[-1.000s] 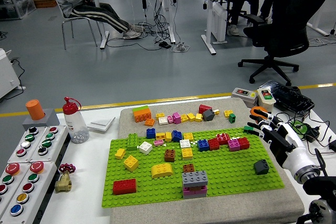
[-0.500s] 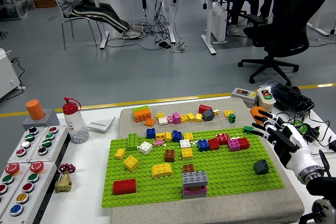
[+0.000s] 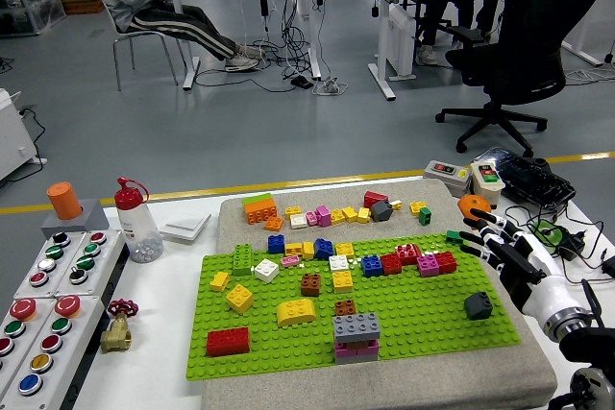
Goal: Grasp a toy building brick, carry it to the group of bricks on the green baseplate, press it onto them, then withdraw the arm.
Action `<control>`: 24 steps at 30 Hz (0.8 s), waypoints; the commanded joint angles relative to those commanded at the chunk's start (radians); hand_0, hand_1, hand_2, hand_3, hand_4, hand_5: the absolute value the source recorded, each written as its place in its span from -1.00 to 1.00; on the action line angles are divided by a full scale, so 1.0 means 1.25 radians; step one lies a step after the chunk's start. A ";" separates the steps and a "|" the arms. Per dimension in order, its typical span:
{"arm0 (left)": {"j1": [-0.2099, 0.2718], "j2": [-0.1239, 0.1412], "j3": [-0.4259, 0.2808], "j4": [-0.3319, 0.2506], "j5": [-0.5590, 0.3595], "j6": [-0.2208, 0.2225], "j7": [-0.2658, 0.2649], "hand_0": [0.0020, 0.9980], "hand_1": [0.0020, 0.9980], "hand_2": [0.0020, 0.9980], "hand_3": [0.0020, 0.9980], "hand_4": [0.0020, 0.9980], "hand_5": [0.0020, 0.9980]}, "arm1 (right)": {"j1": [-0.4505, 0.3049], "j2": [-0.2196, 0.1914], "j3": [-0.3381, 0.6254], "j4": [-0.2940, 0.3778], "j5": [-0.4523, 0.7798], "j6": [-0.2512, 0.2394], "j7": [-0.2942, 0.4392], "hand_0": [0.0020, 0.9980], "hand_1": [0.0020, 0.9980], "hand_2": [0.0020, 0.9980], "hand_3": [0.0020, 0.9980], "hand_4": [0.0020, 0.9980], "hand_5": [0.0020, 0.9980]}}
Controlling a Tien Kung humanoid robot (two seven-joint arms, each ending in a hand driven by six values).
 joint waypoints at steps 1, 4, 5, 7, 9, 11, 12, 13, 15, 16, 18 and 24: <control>0.000 0.000 0.000 0.000 0.001 0.000 0.000 0.27 0.19 0.23 -0.18 -0.39 0.88 | 0.000 0.000 0.000 0.000 0.000 0.000 0.000 0.42 0.44 0.46 0.37 -0.06 -0.41; 0.001 0.000 -0.002 0.000 0.004 -0.001 0.001 0.27 0.19 0.23 -0.18 -0.39 0.88 | 0.000 0.000 -0.001 0.000 -0.002 0.000 -0.002 0.42 0.44 0.46 0.37 -0.06 -0.41; 0.001 0.000 -0.002 0.000 0.005 -0.001 0.001 0.27 0.19 0.23 -0.18 -0.40 0.88 | 0.000 0.000 -0.001 0.000 -0.003 -0.001 -0.004 0.40 0.43 0.45 0.35 -0.07 -0.42; 0.002 0.000 -0.004 -0.001 0.008 -0.001 0.002 0.27 0.19 0.23 -0.18 -0.40 0.88 | -0.001 0.001 -0.003 -0.001 -0.007 -0.001 -0.011 0.40 0.43 0.45 0.35 -0.07 -0.42; 0.002 0.001 -0.004 -0.001 0.010 -0.001 0.003 0.27 0.19 0.23 -0.18 -0.40 0.88 | -0.002 0.002 -0.004 -0.001 -0.010 0.000 -0.016 0.40 0.43 0.45 0.35 -0.07 -0.42; 0.004 0.000 -0.005 -0.001 0.013 -0.002 0.005 0.27 0.19 0.23 -0.18 -0.39 0.88 | -0.002 0.003 -0.006 0.000 -0.012 0.001 -0.020 0.40 0.43 0.45 0.34 -0.07 -0.41; 0.004 0.000 -0.006 -0.002 0.014 -0.002 0.005 0.27 0.19 0.23 -0.18 -0.39 0.88 | -0.002 0.004 -0.006 0.000 -0.013 0.002 -0.022 0.40 0.43 0.45 0.34 -0.07 -0.41; 0.005 0.000 -0.006 -0.002 0.015 -0.002 0.006 0.27 0.19 0.23 -0.18 -0.39 0.88 | -0.003 0.004 -0.007 0.000 -0.013 0.002 -0.023 0.40 0.43 0.45 0.34 -0.07 -0.41; 0.005 0.000 -0.007 -0.002 0.016 -0.002 0.007 0.27 0.19 0.23 -0.18 -0.39 0.88 | -0.003 0.004 -0.007 0.000 -0.014 0.003 -0.024 0.40 0.43 0.45 0.34 -0.07 -0.41; 0.005 0.000 -0.007 -0.002 0.017 -0.002 0.007 0.27 0.19 0.23 -0.18 -0.39 0.88 | -0.003 0.004 -0.007 0.000 -0.014 0.003 -0.025 0.40 0.43 0.45 0.34 -0.07 -0.41; 0.006 0.000 -0.009 -0.002 0.020 -0.002 0.007 0.27 0.19 0.23 -0.18 -0.40 0.88 | -0.003 0.004 -0.008 0.000 -0.015 0.003 -0.027 0.40 0.43 0.45 0.34 -0.08 -0.42; 0.007 0.001 -0.010 -0.002 0.020 -0.002 0.007 0.27 0.19 0.23 -0.18 -0.40 0.88 | -0.003 0.004 -0.008 0.001 -0.016 0.003 -0.029 0.39 0.42 0.44 0.33 -0.08 -0.42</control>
